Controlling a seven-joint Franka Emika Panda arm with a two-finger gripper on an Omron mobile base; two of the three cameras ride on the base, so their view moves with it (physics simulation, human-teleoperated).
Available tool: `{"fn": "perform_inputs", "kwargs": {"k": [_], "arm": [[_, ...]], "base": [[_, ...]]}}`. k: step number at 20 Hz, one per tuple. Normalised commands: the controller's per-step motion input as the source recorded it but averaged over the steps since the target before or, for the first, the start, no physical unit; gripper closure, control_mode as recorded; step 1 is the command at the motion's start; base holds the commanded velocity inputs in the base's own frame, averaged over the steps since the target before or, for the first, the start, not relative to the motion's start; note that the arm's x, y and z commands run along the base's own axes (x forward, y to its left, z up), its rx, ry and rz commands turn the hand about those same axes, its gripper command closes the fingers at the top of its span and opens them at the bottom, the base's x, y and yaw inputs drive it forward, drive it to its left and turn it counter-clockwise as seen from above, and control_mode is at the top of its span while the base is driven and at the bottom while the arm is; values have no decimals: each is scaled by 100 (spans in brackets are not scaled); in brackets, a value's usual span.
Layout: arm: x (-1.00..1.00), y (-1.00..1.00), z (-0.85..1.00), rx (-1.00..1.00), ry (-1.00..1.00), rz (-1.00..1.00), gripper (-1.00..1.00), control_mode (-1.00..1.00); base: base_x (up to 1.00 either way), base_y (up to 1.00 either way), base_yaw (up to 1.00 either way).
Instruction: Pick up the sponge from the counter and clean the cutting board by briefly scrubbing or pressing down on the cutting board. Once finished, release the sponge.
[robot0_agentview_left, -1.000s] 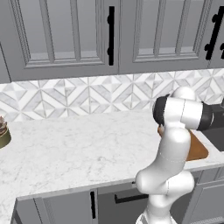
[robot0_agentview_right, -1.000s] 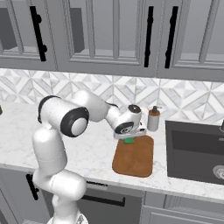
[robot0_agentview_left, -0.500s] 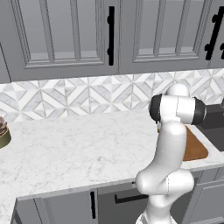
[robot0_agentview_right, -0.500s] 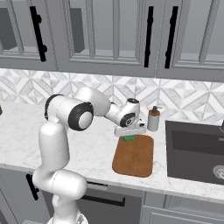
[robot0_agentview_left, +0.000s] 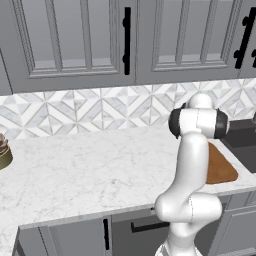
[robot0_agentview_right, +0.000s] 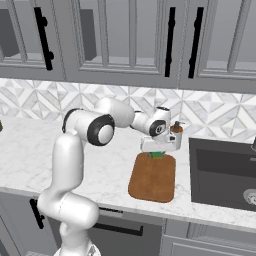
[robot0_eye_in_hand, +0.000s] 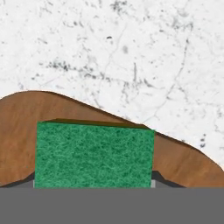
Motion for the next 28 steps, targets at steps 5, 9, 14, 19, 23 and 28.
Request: {"fn": "perform_inputs", "kwargs": {"k": [5,9,14,19,23,28], "arm": [[-15,-41,-28,0,-1,0,100,-100],[-16,-30,-24,0,0,0,100,-100],[-16,-20,-11,0,0,0,100,-100],[-60,21,0,0,-6,0,100,-100],[-58,58,0,0,-7,0,100,-100],[-33,49,-19,0,-7,0,100,-100]], "base": [[0,0,0],[0,0,0],[0,0,0],[0,0,0],[0,0,0],[0,0,0]]}}
